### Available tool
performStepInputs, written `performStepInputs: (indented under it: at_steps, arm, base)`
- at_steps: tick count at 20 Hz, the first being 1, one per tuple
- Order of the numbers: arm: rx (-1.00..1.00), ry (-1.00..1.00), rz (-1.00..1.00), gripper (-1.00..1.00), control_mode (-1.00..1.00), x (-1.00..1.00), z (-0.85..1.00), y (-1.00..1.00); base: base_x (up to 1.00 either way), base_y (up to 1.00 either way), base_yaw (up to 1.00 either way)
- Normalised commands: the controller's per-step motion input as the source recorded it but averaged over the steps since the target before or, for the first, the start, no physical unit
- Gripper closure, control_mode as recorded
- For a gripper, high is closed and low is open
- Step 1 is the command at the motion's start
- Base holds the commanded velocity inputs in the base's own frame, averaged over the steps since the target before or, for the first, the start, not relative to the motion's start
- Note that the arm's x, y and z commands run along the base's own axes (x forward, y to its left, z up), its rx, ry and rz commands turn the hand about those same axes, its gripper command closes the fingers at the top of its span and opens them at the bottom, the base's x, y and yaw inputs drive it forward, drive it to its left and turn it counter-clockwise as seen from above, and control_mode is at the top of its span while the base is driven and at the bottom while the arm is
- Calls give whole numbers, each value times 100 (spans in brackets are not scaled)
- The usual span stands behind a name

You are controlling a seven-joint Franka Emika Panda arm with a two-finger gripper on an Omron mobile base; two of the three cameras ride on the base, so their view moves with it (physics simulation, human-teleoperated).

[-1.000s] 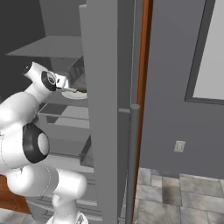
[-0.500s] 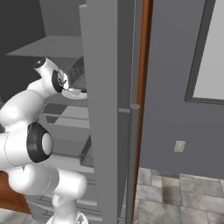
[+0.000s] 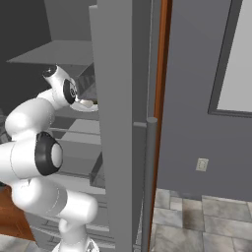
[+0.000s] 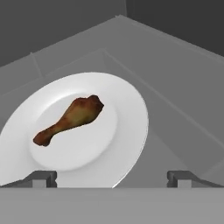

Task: Transport the chicken drumstick from the fridge to the microwave and turn on the microwave.

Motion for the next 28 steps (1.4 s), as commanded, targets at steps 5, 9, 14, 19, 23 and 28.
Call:
performStepInputs:
  at_steps: [5, 9, 14, 19, 23, 28]
  arm:
    - [-2, -5, -1, -100, -100, 14, -4, 10]
    - [-1, -5, 0, -100, -100, 4, -1, 13]
    - [0, -7, 0, -100, -100, 1, -6, 10]
    - [-3, -11, 0, -100, -100, 7, -12, 1]
    - [-4, -3, 0, -100, -100, 14, -9, 1]
    - [0, 0, -5, -100, -100, 18, -1, 1]
  base:
    - [0, 0, 0]
    - [0, 0, 0]
    - [0, 0, 0]
    - [0, 0, 0]
    - [0, 0, 0]
    - [0, 0, 0]
